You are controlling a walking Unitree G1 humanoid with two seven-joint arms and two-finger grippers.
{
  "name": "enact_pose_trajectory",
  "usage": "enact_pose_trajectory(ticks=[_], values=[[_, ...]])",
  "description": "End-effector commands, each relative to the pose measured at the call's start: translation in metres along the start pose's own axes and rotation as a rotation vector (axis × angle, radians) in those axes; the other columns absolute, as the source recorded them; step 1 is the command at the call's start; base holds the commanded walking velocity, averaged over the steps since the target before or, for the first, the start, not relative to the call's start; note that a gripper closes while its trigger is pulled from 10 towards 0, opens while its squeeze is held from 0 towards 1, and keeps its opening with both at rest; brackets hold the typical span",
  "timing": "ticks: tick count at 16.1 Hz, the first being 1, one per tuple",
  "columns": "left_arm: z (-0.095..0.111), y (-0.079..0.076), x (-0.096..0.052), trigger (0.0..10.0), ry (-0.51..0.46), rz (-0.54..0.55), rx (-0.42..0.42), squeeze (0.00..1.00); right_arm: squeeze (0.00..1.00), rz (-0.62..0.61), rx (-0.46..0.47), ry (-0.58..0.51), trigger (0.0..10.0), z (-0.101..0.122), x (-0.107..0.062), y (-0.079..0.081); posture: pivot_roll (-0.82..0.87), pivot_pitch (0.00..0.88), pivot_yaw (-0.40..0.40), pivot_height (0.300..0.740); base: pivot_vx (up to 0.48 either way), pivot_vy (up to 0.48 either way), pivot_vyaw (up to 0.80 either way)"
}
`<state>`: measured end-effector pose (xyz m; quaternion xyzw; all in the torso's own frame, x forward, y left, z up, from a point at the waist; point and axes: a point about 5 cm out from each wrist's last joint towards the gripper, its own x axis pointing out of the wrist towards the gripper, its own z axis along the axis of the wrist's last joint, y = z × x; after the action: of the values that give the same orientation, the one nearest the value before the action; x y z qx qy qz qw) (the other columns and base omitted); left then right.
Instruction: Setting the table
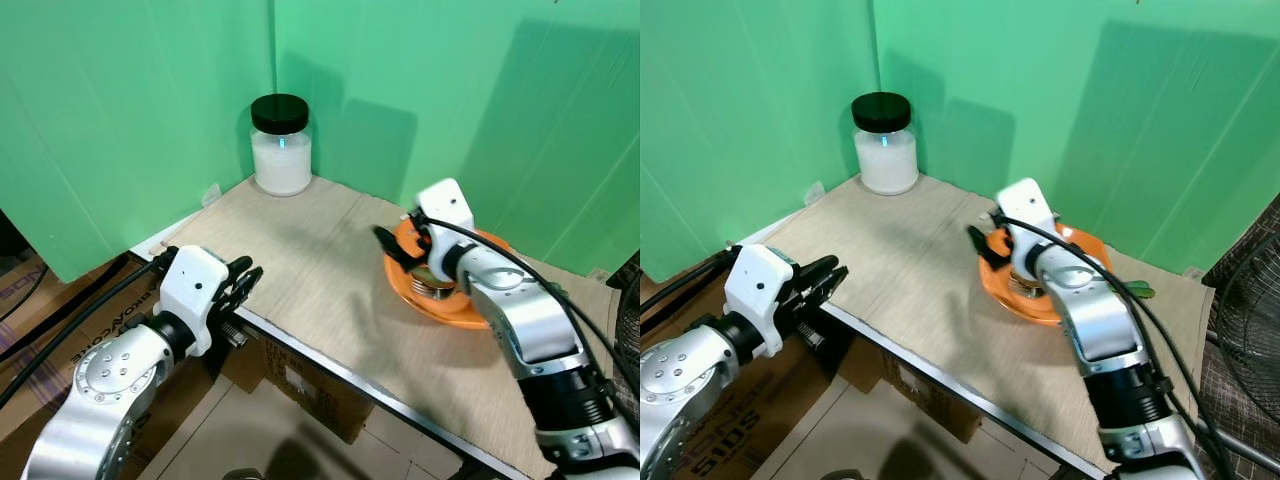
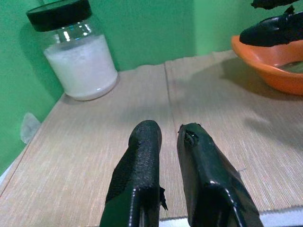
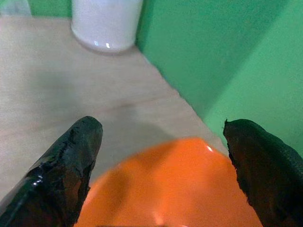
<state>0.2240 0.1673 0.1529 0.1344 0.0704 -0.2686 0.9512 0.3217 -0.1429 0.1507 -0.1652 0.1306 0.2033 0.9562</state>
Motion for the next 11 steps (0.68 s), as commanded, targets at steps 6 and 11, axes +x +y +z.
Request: enact_pose_trajectory(ticks=[6, 11], values=[[0.003, -0.009, -0.005, 10.0, 0.008, -0.120, 0.012, 0.00, 0.00, -0.076, -0.180, 0.018, 10.0, 0.011, -0.010, -0.040, 0.13, 0.000, -0.020, 0.740, 0.000, 0.000, 0.00], [0.008, -0.014, -0.006, 10.0, -0.002, -0.214, -0.002, 0.00, 0.00, -0.012, -0.429, 0.095, 10.0, 0.000, 0.003, -0.022, 0.13, 0.000, -0.021, 0.740, 0.000, 0.000, 0.00]])
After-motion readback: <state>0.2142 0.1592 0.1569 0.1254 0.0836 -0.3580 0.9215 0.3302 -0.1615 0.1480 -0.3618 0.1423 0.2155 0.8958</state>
